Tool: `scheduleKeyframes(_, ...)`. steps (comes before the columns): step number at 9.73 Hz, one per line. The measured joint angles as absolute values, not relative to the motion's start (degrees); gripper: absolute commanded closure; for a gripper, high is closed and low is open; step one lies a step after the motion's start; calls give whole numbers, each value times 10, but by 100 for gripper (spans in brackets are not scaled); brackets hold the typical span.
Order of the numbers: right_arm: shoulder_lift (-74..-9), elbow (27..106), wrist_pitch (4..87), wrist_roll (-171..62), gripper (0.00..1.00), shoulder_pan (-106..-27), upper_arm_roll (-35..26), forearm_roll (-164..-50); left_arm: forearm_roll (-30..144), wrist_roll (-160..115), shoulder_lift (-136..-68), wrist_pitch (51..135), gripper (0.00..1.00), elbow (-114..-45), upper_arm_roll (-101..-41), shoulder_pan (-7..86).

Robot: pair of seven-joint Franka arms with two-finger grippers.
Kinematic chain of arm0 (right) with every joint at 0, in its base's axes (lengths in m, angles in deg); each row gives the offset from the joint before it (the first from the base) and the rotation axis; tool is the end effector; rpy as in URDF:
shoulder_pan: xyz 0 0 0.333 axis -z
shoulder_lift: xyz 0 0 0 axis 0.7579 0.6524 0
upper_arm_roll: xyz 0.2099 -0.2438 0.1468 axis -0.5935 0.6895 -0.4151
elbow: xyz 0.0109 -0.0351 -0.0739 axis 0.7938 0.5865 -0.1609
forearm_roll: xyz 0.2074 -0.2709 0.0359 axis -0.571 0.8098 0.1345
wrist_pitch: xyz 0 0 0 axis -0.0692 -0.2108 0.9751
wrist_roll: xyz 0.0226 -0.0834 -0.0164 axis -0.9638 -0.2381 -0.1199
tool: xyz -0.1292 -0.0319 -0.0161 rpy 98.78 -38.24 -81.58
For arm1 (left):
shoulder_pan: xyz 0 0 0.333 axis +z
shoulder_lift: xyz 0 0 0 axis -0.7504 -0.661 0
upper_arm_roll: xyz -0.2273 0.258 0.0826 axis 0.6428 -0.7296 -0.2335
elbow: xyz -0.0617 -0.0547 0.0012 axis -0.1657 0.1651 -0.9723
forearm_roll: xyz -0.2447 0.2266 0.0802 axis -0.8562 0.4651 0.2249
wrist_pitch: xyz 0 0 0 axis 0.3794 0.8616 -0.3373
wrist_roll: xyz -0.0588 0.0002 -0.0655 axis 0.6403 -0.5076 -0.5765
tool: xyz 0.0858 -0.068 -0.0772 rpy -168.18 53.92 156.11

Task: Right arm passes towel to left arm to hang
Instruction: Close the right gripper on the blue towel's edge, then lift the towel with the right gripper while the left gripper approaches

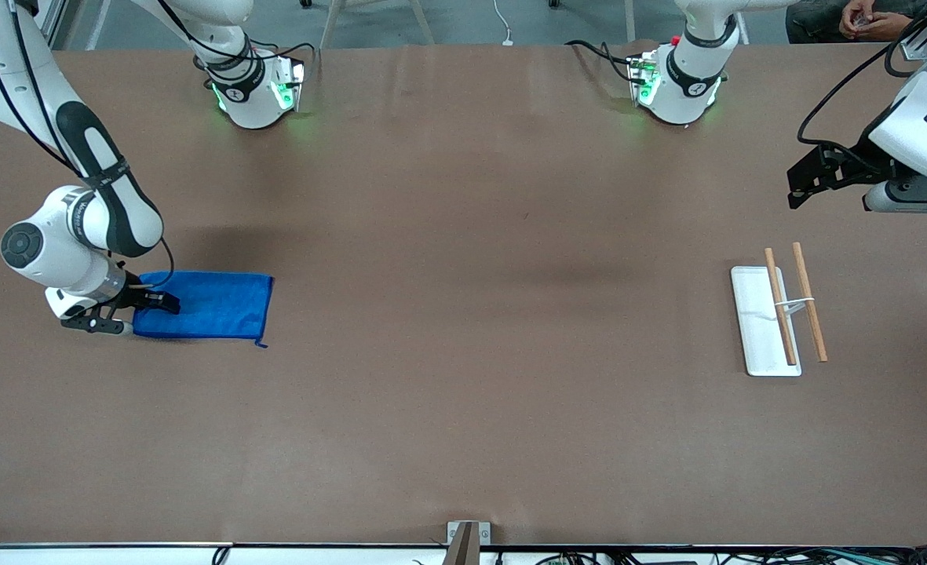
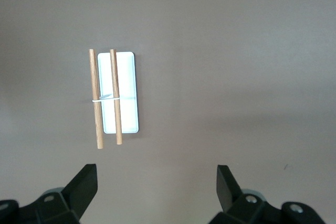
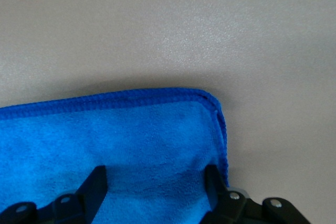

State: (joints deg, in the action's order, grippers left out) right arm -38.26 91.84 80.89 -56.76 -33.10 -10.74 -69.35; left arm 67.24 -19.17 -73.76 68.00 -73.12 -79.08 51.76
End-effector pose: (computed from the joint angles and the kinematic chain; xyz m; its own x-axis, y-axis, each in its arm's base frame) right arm 0.5310 -0.1484 0.2201 0.9915 -0.1289 -0.0148 -0.1289 -0.9917 0.0023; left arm 0.4877 -0.0587 0.6418 0.9973 -0.0641 0.0354 -0.0631 -0.9976 -0.0288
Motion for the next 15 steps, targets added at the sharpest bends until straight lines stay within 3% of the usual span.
scheduleKeyframes(1, -384, 918, 809, -574, 99, -331, -108, -693, 672, -192, -738, 680, 0, -731, -791, 518)
scheduleKeyframes(9, -402, 908, 774, -585, 99, -332, -115, -693, 672, -192, -738, 680, 0, -731, -791, 518)
scheduleKeyframes(15, -535, 806, 503, -507, 99, -370, -193, -779, 671, -192, -738, 680, 0, -726, -789, 515)
